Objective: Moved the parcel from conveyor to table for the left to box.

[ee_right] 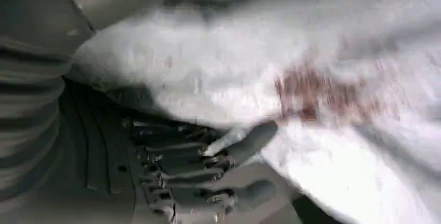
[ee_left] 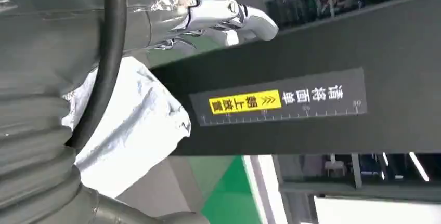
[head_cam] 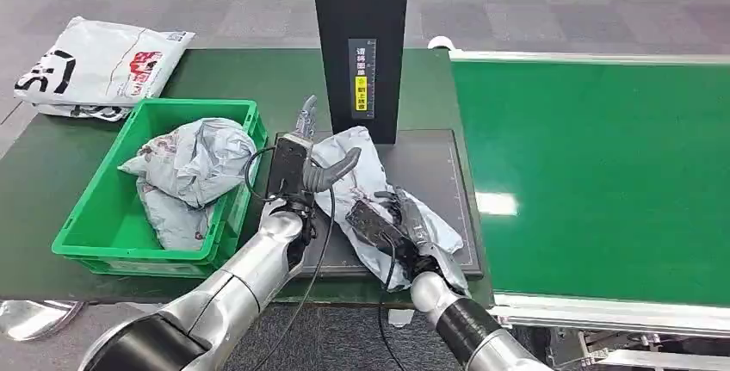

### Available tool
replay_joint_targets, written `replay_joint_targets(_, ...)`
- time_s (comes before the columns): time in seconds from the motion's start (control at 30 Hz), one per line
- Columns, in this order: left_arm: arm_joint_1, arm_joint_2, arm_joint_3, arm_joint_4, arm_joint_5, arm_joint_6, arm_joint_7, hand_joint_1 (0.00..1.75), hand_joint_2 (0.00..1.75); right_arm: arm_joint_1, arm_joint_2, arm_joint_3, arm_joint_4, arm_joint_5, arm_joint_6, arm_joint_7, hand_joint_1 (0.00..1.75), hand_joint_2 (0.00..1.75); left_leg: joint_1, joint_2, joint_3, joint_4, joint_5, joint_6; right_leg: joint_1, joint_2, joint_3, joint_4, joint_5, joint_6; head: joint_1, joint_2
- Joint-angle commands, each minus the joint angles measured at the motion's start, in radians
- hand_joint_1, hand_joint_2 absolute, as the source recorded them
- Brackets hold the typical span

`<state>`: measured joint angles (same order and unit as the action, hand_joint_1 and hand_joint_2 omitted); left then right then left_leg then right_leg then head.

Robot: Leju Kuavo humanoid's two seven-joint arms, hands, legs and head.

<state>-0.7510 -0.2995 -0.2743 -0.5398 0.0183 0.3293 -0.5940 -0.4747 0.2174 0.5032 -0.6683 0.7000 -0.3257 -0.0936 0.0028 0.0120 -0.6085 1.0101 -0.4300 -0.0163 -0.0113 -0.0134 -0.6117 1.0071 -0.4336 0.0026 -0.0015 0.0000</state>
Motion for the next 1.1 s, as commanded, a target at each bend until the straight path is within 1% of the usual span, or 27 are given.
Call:
replay_joint_targets(0.03,0.016,0.041,-0.048,-0.003,-0.018,0.048,-0.018,0.00,1.75,0.015,-0.029,-0.088,-0.097,-0.075,-0.229,-0.132,0.00,1.75,0.000,-0.001,0.002,-0.002,0.000,0.000,0.000,0.001,0.002,-0.002,0.000,0.000,0.000,0.000)
replay_joint_targets(0.2,0.016,0.040,-0.048,-0.004,-0.018,0.048,-0.017,0.00,1.75,0.017,-0.028,-0.088,-0.097,-0.075,-0.231,-0.132,0.00,1.75,0.001,-0.001,0.003,-0.003,0.000,0.000,0.001,0.001,0.002,-0.003,0.000,0.000,0.000,0.000)
replay_joint_targets(0.23,0.008,0.039,-0.102,0.049,-0.073,0.007,0.086,0.00,1.75,0.097,0.059,-0.393,-0.230,-0.156,-0.372,-0.509,0.00,1.75,0.000,-0.002,0.002,-0.003,0.000,0.000,0.000,0.000,0.002,-0.002,0.000,0.000,0.000,0.000)
replay_joint_targets(0.27,0.015,0.018,-0.106,0.101,-0.082,0.020,0.058,0.00,1.75,0.103,0.026,-0.376,-0.253,-0.232,-0.372,-0.537,0.00,1.75,0.001,-0.002,0.003,-0.003,0.000,0.000,0.001,0.000,0.003,-0.003,0.000,0.000,0.000,0.000)
replay_joint_targets(0.3,0.012,0.011,-0.122,0.130,-0.097,0.014,0.059,0.00,1.75,0.115,0.019,-0.387,-0.286,-0.250,-0.372,-0.548,0.00,1.75,0.001,-0.003,0.003,-0.003,0.000,-0.001,0.001,0.000,0.003,-0.003,-0.001,-0.001,0.000,0.000)
replay_joint_targets(0.33,0.012,0.009,-0.127,0.139,-0.102,0.016,0.054,0.00,1.75,0.120,0.016,-0.391,-0.300,-0.257,-0.372,-0.551,0.00,1.75,0.000,-0.004,0.001,-0.002,0.000,0.000,0.000,-0.002,0.001,-0.001,-0.001,0.000,0.000,0.000)
replay_joint_targets(0.37,0.010,0.008,-0.148,0.151,-0.124,0.021,0.055,0.00,1.75,0.131,0.022,-0.418,-0.329,-0.290,-0.372,-0.588,0.00,1.75,0.000,-0.005,0.001,-0.002,0.000,0.000,0.000,-0.003,0.002,-0.002,-0.001,0.000,0.000,0.000)
replay_joint_targets(0.4,0.010,0.007,-0.156,0.155,-0.132,0.016,0.061,0.00,1.75,0.133,0.023,-0.433,-0.335,-0.297,-0.372,-0.604,0.00,1.75,0.000,-0.008,0.002,-0.003,0.001,0.000,0.000,-0.005,0.004,-0.004,-0.001,0.000,0.000,0.000)
replay_joint_targets(0.43,0.010,0.007,-0.166,0.156,-0.143,0.020,0.068,0.00,1.75,0.135,0.015,-0.437,-0.342,-0.327,-0.372,-0.605,0.00,1.75,0.000,-0.004,0.001,-0.002,0.000,0.000,0.000,-0.002,0.001,-0.002,-0.002,0.000,0.000,0.000)
replay_joint_targets(0.53,0.014,0.008,-0.163,0.150,-0.138,0.018,0.068,0.00,1.75,0.149,-0.010,-0.441,-0.352,-0.375,-0.372,-0.605,0.00,1.75,0.000,-0.006,0.001,-0.001,0.000,0.000,0.000,-0.003,0.002,-0.003,-0.001,0.000,0.000,0.000)
replay_joint_targets(0.57,0.013,0.010,-0.166,0.149,-0.142,0.022,0.068,0.00,1.75,0.162,-0.021,-0.438,-0.372,-0.401,-0.372,-0.605,0.00,1.75,-0.001,-0.003,-0.001,-0.001,-0.001,0.000,-0.001,-0.001,-0.001,-0.001,-0.001,0.000,0.000,0.000)
replay_joint_targets(0.67,0.014,0.019,-0.195,0.150,-0.173,0.012,0.087,0.00,1.75,0.186,-0.038,-0.436,-0.411,-0.441,-0.372,-0.605,0.00,1.75,0.000,-0.005,0.001,-0.002,-0.001,0.001,0.000,-0.003,0.003,-0.004,-0.001,0.000,0.000,0.000)
replay_joint_targets(0.7,0.014,0.025,-0.213,0.153,-0.193,0.004,0.102,0.00,1.75,0.182,-0.047,-0.427,-0.399,-0.458,-0.372,-0.605,0.00,1.75,0.000,-0.004,0.000,-0.002,-0.001,0.001,-0.001,-0.002,0.000,-0.002,-0.001,0.000,0.000,0.000)
replay_joint_targets(0.73,0.010,0.034,-0.259,0.170,-0.241,-0.018,0.144,0.00,1.75,0.169,-0.056,-0.422,-0.375,-0.475,-0.372,-0.605,0.00,1.75,0.000,-0.005,0.001,-0.002,-0.001,0.000,0.000,-0.003,0.002,-0.003,-0.001,0.000,0.000,0.000)
replay_joint_targets(0.77,0.019,0.043,-0.293,0.172,-0.284,-0.036,0.180,0.00,1.75,0.142,-0.079,-0.384,-0.320,-0.507,-0.372,-0.585,0.00,1.75,0.000,-0.004,0.000,-0.001,-0.001,0.000,0.000,-0.002,0.000,-0.002,-0.001,0.000,0.000,0.000)
replay_joint_targets(0.83,0.024,0.043,-0.289,0.176,-0.288,-0.033,0.172,0.00,1.75,0.132,-0.081,-0.385,-0.306,-0.515,-0.372,-0.592,0.00,1.75,0.000,-0.001,0.002,-0.003,-0.002,0.001,-0.001,0.001,0.001,-0.004,0.000,0.000,0.000,0.000)
replay_joint_targets(0.9,0.024,0.043,-0.289,0.176,-0.288,-0.033,0.172,0.00,1.75,0.132,-0.081,-0.385,-0.306,-0.515,-0.372,-0.592,0.00,1.75,0.000,0.000,0.002,-0.002,-0.002,0.001,0.000,0.002,0.001,-0.004,0.000,0.000,0.000,0.000)
replay_joint_targets(0.93,0.022,0.043,-0.309,0.187,-0.309,-0.068,0.194,0.00,1.75,0.122,-0.088,-0.358,-0.290,-0.530,-0.365,-0.572,0.00,1.75,0.000,-0.001,0.001,-0.002,-0.002,0.001,0.000,0.001,0.000,-0.003,0.000,0.000,0.000,0.000)
replay_joint_targets(0.97,0.030,0.043,-0.314,0.186,-0.320,-0.068,0.203,0.00,1.75,0.114,-0.093,-0.341,-0.280,-0.530,-0.372,-0.561,0.00,1.75,0.000,-0.001,0.002,-0.002,-0.002,0.001,0.000,0.001,0.001,-0.004,0.000,0.000,0.000,0.000)
replay_joint_targets(1.07,0.041,0.036,-0.419,0.221,-0.456,-0.103,0.289,0.00,1.75,0.104,-0.089,-0.334,-0.287,-0.545,-0.372,-0.559,0.00,1.75,-0.001,0.001,0.001,-0.002,-0.002,0.001,-0.001,0.002,-0.001,-0.002,0.000,0.000,0.000,0.000)
replay_joint_targets(1.1,0.041,0.036,-0.482,0.237,-0.530,-0.155,0.330,0.00,1.75,0.095,-0.090,-0.324,-0.287,-0.541,-0.372,-0.537,0.00,1.75,0.000,0.000,0.002,-0.002,-0.002,0.001,0.000,0.002,0.001,-0.004,0.000,0.000,0.000,0.000)
